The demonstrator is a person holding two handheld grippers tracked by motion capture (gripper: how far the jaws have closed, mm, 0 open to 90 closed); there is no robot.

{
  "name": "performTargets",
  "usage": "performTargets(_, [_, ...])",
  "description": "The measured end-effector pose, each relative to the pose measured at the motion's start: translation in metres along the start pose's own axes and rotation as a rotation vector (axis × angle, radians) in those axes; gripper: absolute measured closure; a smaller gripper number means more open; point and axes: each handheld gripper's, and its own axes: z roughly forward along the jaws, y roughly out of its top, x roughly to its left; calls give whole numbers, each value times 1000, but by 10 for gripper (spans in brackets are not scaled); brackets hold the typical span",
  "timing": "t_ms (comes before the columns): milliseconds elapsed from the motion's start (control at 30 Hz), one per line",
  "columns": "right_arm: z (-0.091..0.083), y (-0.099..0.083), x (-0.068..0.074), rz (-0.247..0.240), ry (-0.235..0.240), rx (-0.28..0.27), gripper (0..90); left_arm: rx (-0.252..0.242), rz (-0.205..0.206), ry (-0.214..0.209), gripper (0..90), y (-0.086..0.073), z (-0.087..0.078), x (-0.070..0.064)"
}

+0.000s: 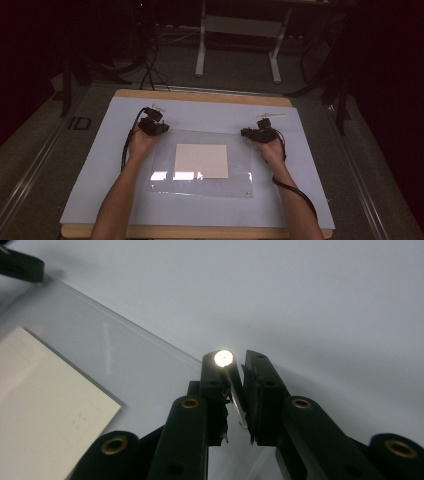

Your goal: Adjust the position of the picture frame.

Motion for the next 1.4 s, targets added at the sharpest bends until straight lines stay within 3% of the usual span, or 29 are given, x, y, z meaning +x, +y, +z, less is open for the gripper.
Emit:
performTargets(200, [1,-1,0,4,-3,-9,800,-4,7,4,850,-1,0,0])
performTargets(700, [2,0,-1,-7,6,2,795,-18,-26,-5,832,-4,-1,0])
performTargets(833, [1,0,1,-19,-17,1,753,-71,-64,-46,709,-10,-5,3])
performTargets(1067, [-7,-2,1,-42,-28,-18,649,-155,-84,-73,663,-20,-17,8])
performTargets(1167, [-12,-2,3,-65,-44,-23,631,-168,-78,-86,643,-24,-20,8])
performTargets(1333, [-20,-1,7,-95,-55,-38,600,-241,-119,-106,561,-25,-29,9])
performTargets(1400, [-23,0,7,-101,-52,-46,597,-256,-114,-104,547,-24,-32,9])
